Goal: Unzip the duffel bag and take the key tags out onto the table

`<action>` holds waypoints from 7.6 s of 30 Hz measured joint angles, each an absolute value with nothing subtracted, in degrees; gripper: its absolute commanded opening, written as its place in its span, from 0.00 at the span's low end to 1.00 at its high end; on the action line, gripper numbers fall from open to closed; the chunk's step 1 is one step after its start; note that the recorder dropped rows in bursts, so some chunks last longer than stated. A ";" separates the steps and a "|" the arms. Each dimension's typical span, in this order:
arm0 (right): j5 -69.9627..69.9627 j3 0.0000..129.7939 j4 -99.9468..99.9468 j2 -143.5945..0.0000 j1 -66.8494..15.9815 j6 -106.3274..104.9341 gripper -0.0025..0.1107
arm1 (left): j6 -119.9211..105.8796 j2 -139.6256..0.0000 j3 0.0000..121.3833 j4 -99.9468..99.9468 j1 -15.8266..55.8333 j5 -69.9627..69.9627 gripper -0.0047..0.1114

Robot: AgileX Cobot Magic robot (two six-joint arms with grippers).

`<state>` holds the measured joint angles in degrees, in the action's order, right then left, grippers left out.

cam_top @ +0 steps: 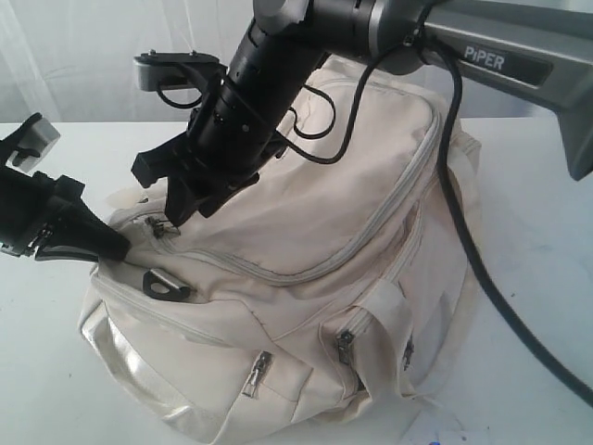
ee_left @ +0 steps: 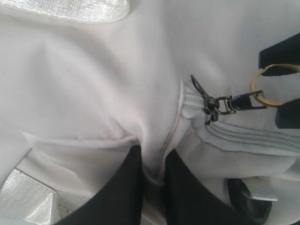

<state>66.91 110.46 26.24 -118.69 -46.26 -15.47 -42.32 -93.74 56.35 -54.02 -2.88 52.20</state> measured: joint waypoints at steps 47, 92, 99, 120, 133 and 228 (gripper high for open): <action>66.50 110.09 28.32 -116.91 -46.26 -16.01 0.02 | -40.87 -93.74 61.77 -52.66 -2.88 51.06 0.45; 66.92 100.92 23.29 -110.59 -46.26 -17.15 0.02 | -39.77 -93.74 61.77 -53.55 -2.62 51.26 0.04; 67.02 97.10 21.44 -107.66 -46.26 -17.15 0.02 | -39.41 -93.74 61.77 -53.08 -2.62 51.54 0.04; 55.91 94.77 26.04 -106.71 -46.26 -19.19 0.02 | -39.29 -93.74 61.77 -51.99 -2.62 52.37 0.04; 48.55 95.18 35.92 -110.79 -46.26 -24.63 0.02 | -39.29 -93.74 61.77 -51.76 -2.62 52.26 0.04; 69.82 112.06 35.07 -120.74 -43.11 -18.62 0.51 | -40.14 -93.74 61.77 -52.66 -2.62 52.14 0.04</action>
